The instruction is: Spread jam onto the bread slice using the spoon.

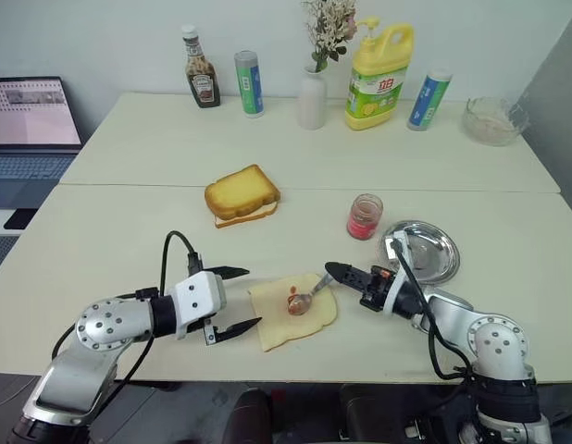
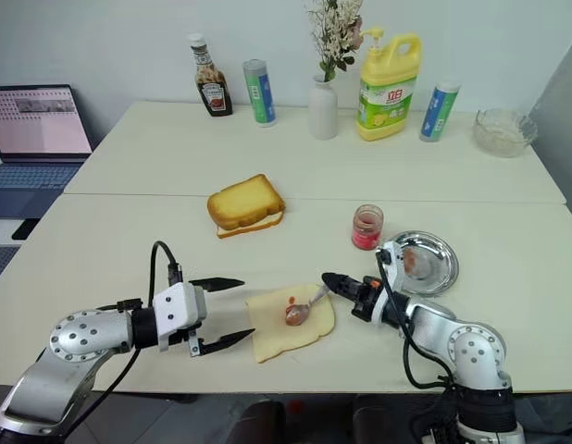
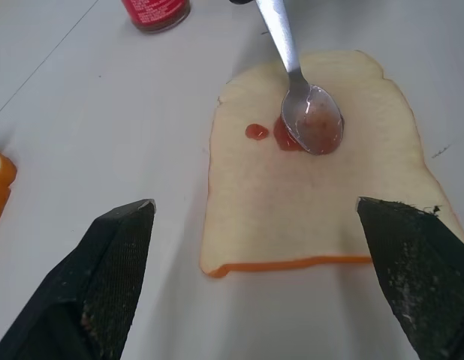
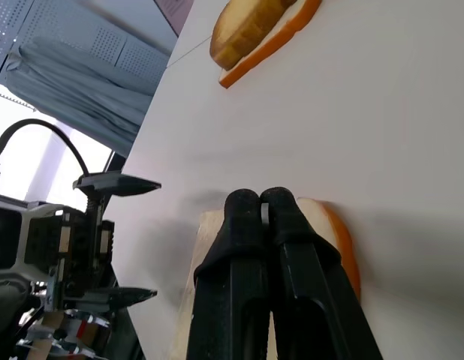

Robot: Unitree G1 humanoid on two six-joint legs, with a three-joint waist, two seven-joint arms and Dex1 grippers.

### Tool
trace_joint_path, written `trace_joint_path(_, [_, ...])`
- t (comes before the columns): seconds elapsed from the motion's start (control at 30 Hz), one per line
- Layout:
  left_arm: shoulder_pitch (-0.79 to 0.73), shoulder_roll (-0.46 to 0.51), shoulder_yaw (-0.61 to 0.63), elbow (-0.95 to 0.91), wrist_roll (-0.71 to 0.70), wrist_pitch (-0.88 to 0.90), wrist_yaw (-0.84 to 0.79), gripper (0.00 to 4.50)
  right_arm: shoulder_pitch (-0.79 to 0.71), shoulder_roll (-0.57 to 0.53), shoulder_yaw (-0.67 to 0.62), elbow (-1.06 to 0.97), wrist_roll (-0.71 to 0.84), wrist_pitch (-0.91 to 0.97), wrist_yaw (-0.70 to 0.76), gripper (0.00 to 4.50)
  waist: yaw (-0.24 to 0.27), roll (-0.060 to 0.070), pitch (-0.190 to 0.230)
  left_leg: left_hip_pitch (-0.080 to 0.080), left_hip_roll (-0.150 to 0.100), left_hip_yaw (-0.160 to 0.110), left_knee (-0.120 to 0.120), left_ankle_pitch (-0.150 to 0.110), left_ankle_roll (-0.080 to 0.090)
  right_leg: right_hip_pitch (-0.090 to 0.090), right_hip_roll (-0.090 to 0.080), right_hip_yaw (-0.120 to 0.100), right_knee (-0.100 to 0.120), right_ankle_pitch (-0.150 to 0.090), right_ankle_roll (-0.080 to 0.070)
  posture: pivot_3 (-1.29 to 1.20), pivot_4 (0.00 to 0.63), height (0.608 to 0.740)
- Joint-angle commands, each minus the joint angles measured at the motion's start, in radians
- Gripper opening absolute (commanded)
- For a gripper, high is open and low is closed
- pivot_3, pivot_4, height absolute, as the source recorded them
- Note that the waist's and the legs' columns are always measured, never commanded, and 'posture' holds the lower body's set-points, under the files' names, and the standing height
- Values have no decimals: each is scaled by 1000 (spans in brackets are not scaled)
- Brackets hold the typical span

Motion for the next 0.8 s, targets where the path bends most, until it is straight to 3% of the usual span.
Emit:
trace_joint_path(0.03, [-10,2,0,-11,-5,-17,-4,4500,-3,19,-5,-13,49,11,-38,48,-1,0,0,0,0,0,0,0,0,0,0,0,0,0,0,0,150,740])
trace_joint_path(0.3, [-1,5,3,-15,-4,-13,-2,4500,-80,111,-103,110,83,-61,-197,48,2,0,0,1,1,0,0,0,0,0,1,1,1,0,-1,0,150,740])
trace_joint_path(0.47, [2,6,1,-16,-3,-13,-3,4500,-68,102,-89,121,73,-44,-217,48,1,0,0,1,1,0,0,0,0,0,1,1,1,0,-1,0,150,740])
trace_joint_path(0.63, [7,11,7,-3,-4,-24,-12,4500,-36,64,-57,63,219,39,-190,48,1,0,0,1,1,0,0,0,0,0,1,1,1,0,-1,0,150,740])
trace_joint_path(0.8, [6,12,14,12,-2,-31,-16,4500,-39,14,-41,53,227,38,-184,48,1,0,0,1,1,0,0,0,0,0,1,1,1,0,-1,0,150,740])
